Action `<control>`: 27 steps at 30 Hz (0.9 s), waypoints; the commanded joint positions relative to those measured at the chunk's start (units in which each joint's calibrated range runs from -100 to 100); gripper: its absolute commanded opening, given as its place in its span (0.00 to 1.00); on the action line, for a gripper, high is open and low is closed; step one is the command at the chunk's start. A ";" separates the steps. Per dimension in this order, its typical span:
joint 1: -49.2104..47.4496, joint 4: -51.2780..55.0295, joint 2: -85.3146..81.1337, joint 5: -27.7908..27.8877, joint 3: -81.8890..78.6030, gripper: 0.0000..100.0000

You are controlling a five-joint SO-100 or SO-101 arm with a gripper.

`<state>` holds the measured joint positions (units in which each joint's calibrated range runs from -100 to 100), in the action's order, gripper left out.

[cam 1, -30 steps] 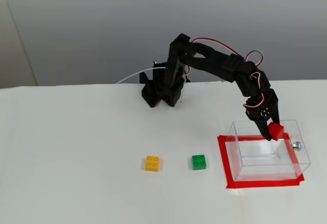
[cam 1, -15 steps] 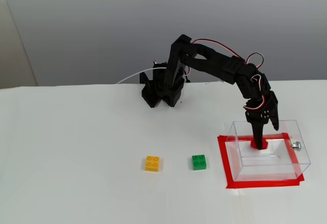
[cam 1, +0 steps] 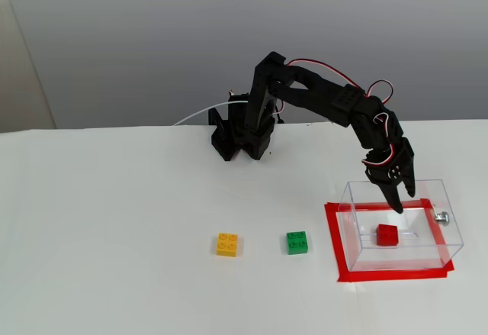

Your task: Pick the red lego brick and place it into the transparent box

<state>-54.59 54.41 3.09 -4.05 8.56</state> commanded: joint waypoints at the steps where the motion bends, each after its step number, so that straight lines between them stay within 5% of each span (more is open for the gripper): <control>1: 1.54 0.07 -4.32 0.30 0.93 0.08; 16: 12.19 4.42 -21.71 0.40 0.21 0.01; 27: 32.23 8.95 -37.07 2.49 0.75 0.01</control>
<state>-27.46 62.55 -29.39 -1.91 8.47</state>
